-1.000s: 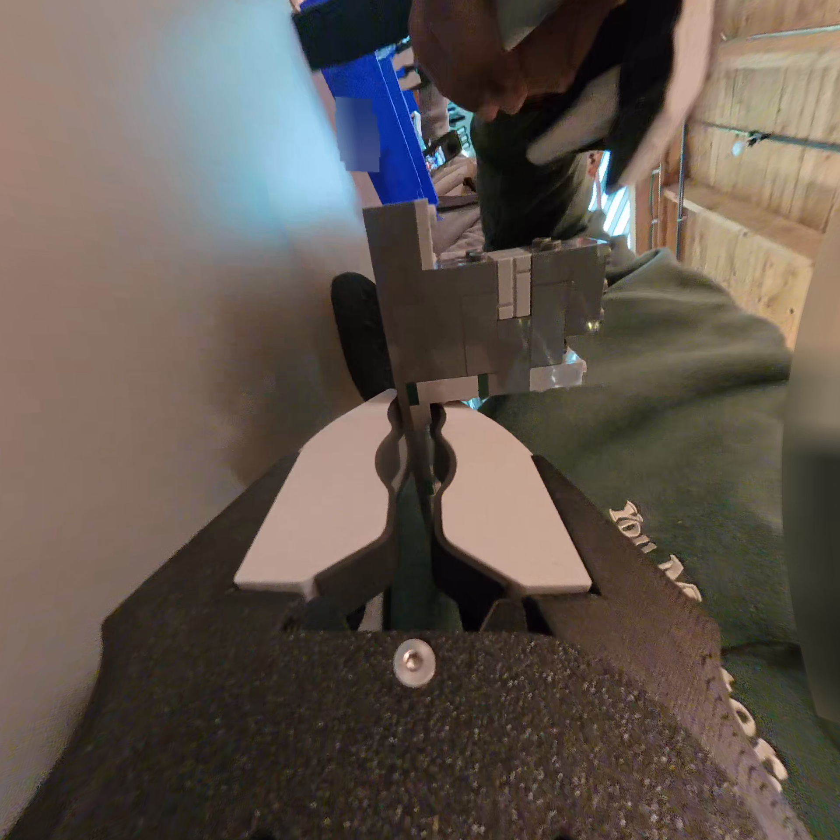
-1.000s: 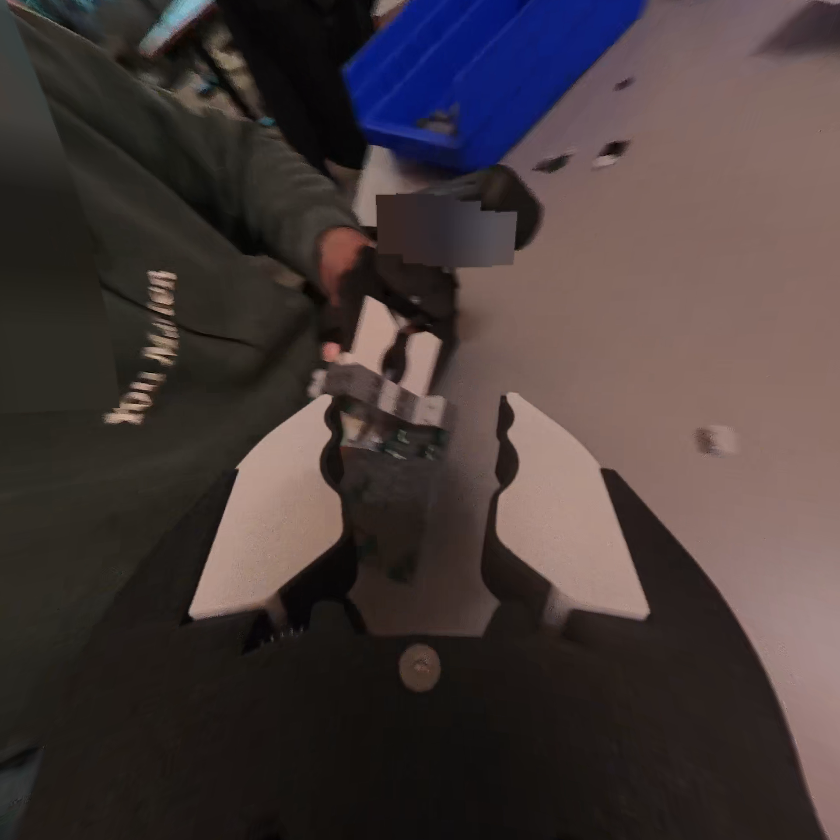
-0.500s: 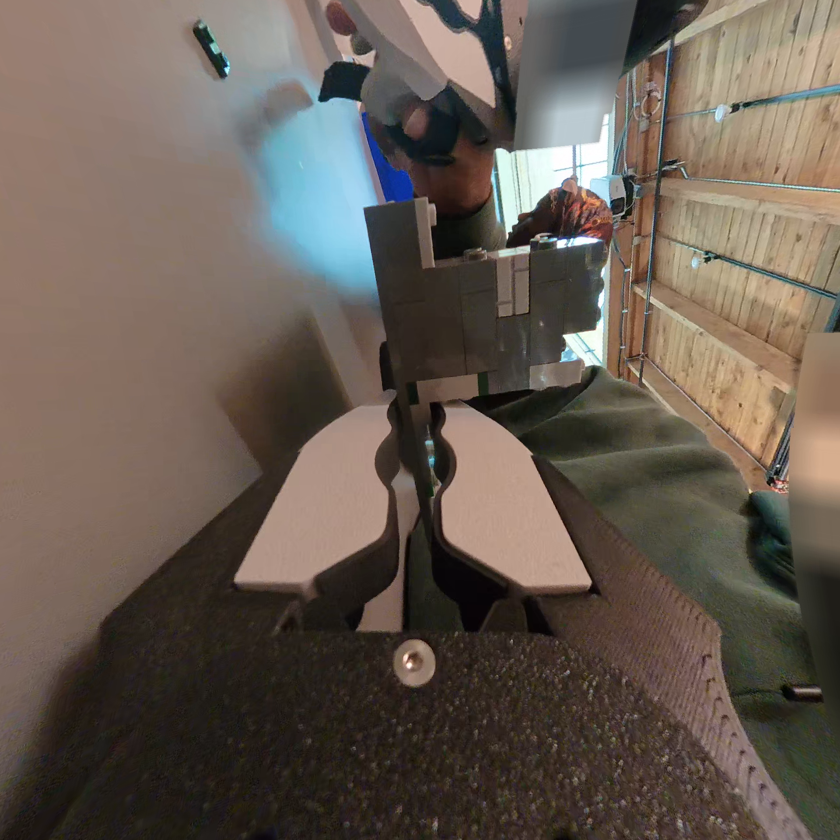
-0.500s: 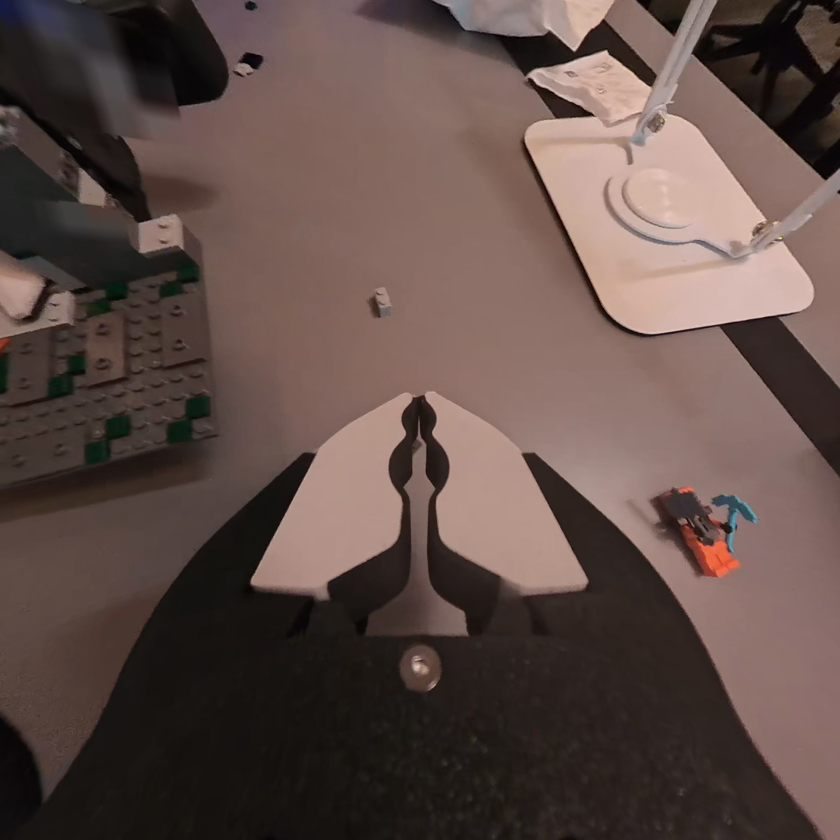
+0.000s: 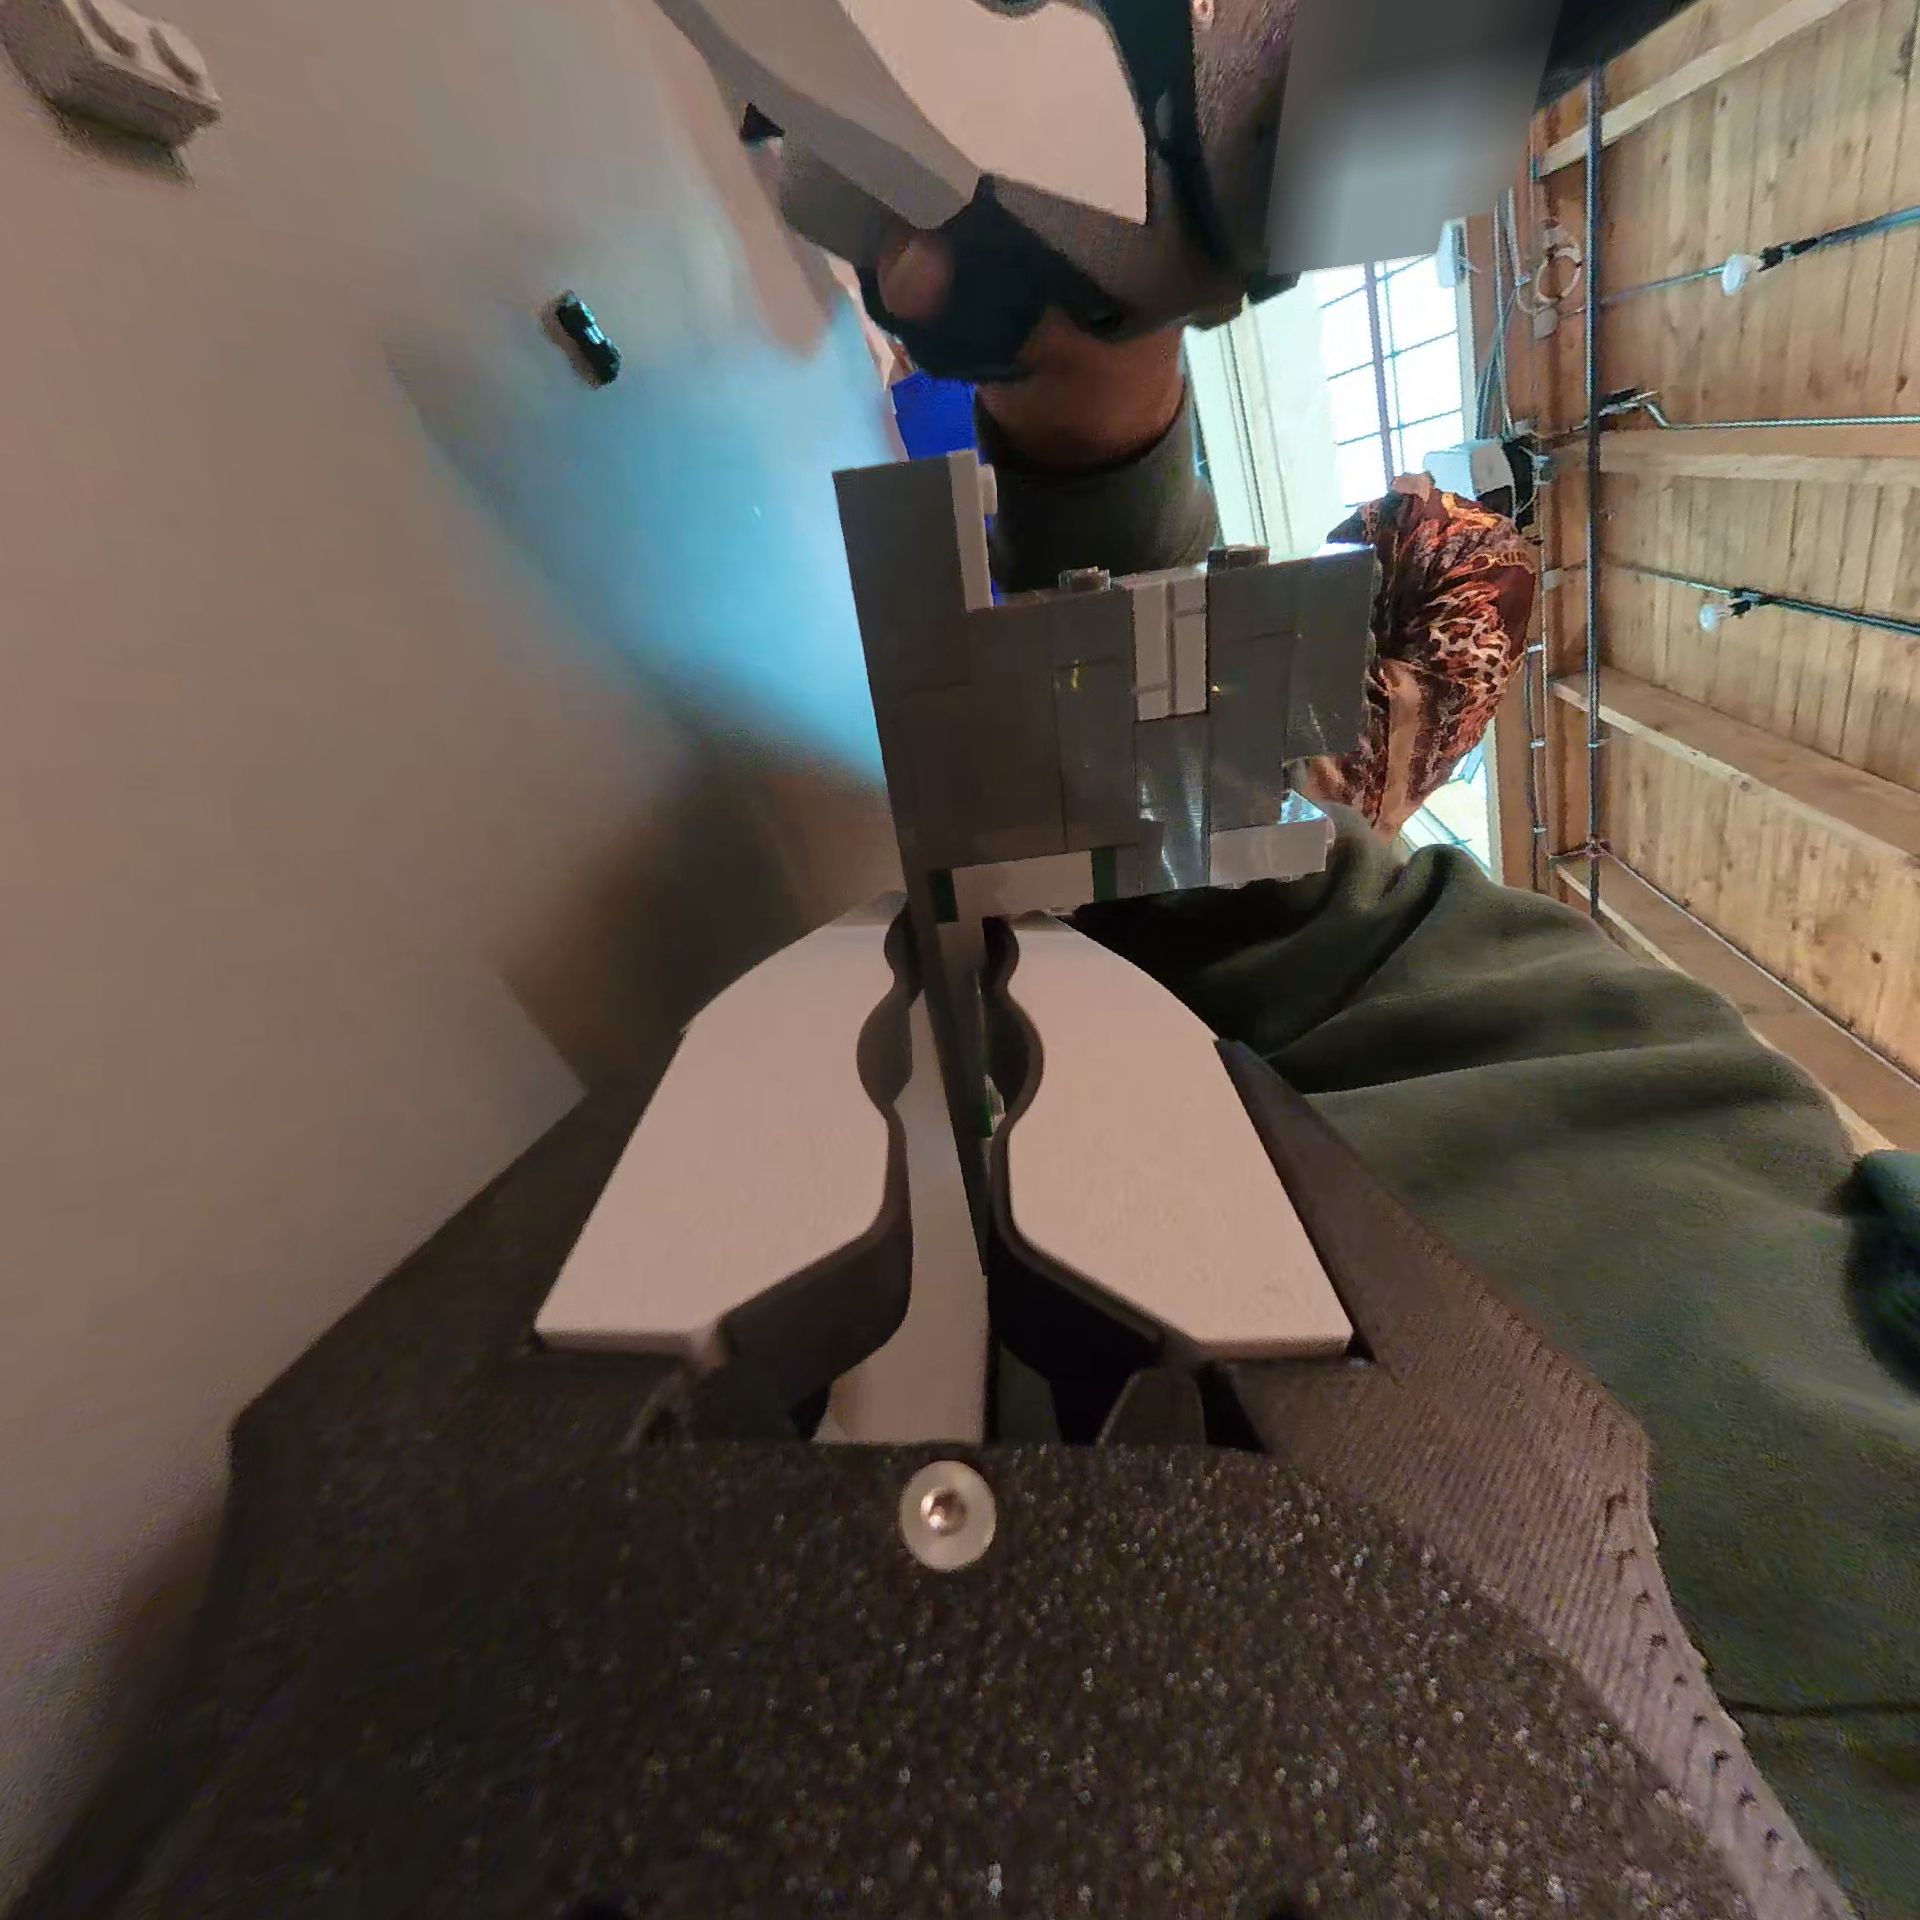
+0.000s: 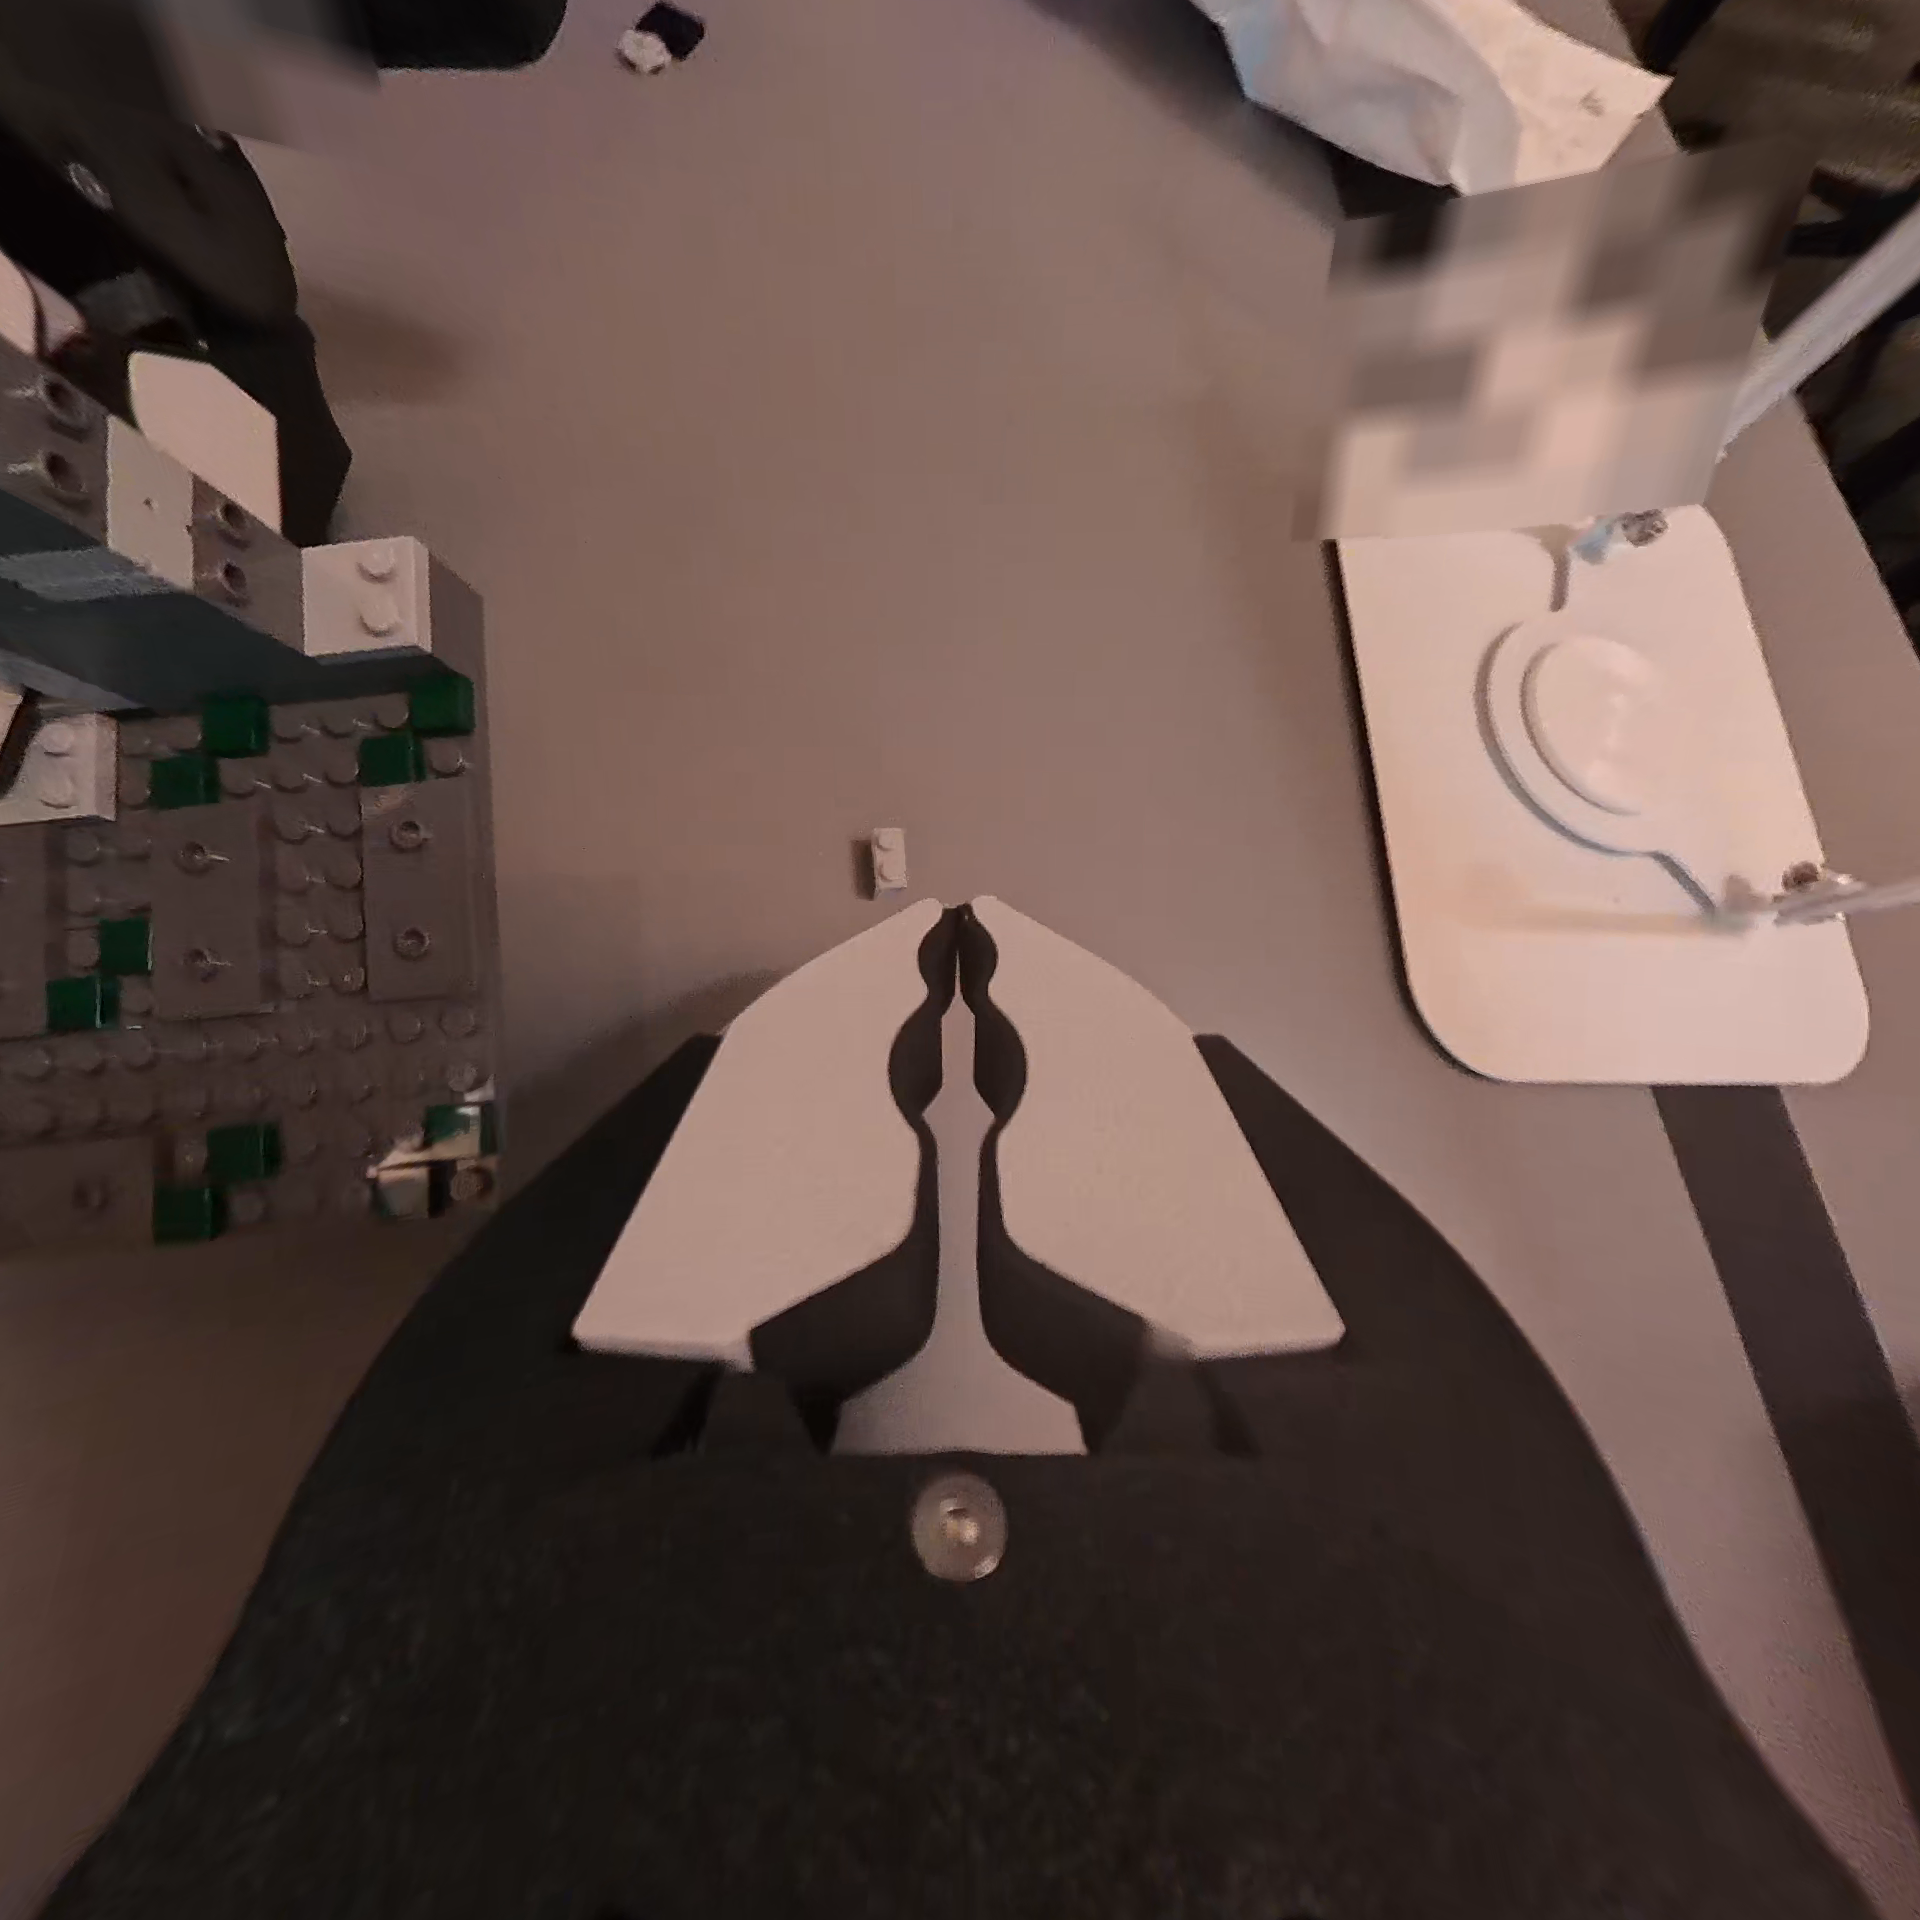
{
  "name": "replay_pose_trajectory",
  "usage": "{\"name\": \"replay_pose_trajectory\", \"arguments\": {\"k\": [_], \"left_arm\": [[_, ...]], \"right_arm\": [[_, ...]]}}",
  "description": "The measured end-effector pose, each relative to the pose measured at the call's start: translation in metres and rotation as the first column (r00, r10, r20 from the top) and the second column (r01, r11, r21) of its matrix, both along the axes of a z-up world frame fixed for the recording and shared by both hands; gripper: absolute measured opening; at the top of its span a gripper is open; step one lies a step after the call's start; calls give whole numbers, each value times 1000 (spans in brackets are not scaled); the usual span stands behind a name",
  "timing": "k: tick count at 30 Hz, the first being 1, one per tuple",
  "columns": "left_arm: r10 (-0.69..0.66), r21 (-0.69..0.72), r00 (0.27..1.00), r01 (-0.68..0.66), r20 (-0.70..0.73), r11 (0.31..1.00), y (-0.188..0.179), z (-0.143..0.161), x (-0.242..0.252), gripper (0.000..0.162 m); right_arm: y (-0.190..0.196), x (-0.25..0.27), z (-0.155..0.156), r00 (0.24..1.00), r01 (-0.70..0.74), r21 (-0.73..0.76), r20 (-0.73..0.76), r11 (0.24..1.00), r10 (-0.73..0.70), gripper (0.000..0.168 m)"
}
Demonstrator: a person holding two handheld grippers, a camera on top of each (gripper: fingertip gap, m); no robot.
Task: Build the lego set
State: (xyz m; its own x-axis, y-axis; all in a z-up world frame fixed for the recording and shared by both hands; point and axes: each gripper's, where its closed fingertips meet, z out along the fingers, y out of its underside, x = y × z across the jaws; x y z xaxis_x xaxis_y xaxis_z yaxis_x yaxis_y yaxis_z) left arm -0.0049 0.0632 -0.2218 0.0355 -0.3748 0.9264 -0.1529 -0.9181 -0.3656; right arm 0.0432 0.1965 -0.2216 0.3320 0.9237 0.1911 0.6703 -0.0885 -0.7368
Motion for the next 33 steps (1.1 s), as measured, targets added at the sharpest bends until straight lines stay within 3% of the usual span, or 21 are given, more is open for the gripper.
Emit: {"name": "replay_pose_trajectory", "arguments": {"k": [7, 19, 33], "left_arm": [[13, 16, 1000, -13, 3, 1000, 1, -2, -4, 10], [-2, 1, 1000, 2, 10, 1000, -4, -3, -5, 10], [-19, 6, 1000, 19, 9, 1000, -8, -3, -4, 10]], "right_arm": [[7, -21, -6, 984, -105, -172, 128, 980, 127, 24], [5, -29, -37, 924, -145, -322, 295, 936, 244, 38], [1, -34, -60, 867, -179, -323, 396, 929, 304, 25]]}}
